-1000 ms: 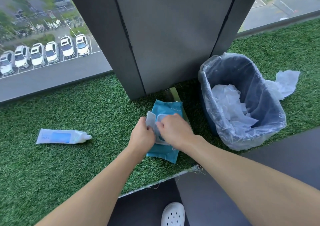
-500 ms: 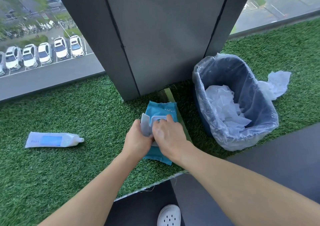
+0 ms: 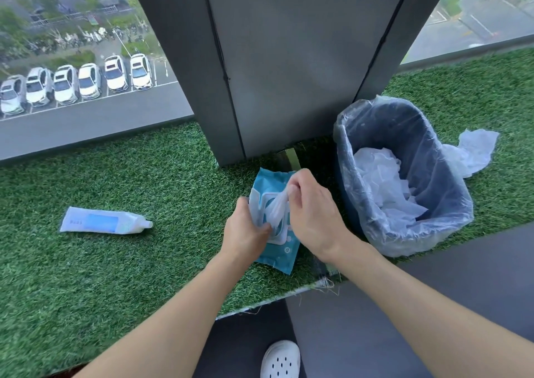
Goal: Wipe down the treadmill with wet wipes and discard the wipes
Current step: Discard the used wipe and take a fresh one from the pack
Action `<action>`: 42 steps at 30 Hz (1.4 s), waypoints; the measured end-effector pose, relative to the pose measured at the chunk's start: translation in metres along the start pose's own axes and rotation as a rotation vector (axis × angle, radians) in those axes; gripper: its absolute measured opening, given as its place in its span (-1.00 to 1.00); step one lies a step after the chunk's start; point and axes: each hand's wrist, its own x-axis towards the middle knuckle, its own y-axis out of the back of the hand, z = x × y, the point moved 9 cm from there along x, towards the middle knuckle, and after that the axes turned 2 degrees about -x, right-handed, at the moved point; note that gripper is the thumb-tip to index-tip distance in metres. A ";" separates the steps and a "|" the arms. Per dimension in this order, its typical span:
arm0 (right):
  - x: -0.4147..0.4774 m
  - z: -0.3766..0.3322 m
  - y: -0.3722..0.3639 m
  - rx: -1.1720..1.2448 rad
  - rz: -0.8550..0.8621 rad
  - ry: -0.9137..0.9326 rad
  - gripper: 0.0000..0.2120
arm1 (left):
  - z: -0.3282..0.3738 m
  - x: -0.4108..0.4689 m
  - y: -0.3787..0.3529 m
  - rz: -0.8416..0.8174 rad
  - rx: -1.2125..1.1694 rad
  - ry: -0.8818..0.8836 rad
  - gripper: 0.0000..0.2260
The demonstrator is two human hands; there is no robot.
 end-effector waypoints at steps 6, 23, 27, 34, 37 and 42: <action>-0.012 -0.003 0.014 0.155 0.093 -0.017 -0.82 | 0.002 -0.002 -0.003 -0.020 -0.026 -0.002 -0.70; 0.011 0.021 0.030 0.088 0.053 -0.166 -0.79 | 0.004 -0.005 -0.006 -0.007 -0.058 0.015 -0.65; -0.004 0.031 -0.015 -0.340 -0.377 -0.130 -0.71 | -0.010 -0.005 0.000 0.014 -0.137 0.072 -0.62; -0.009 0.040 -0.066 -0.743 -0.681 0.038 -0.66 | -0.020 -0.005 0.002 0.025 -0.277 0.116 -0.61; -0.005 0.039 -0.067 -0.746 -0.696 0.032 -0.64 | -0.026 -0.003 0.010 0.091 -0.295 0.132 -0.76; -0.001 0.033 -0.055 -0.740 -0.489 0.055 -0.78 | -0.013 -0.005 0.015 0.078 -0.331 0.075 -0.72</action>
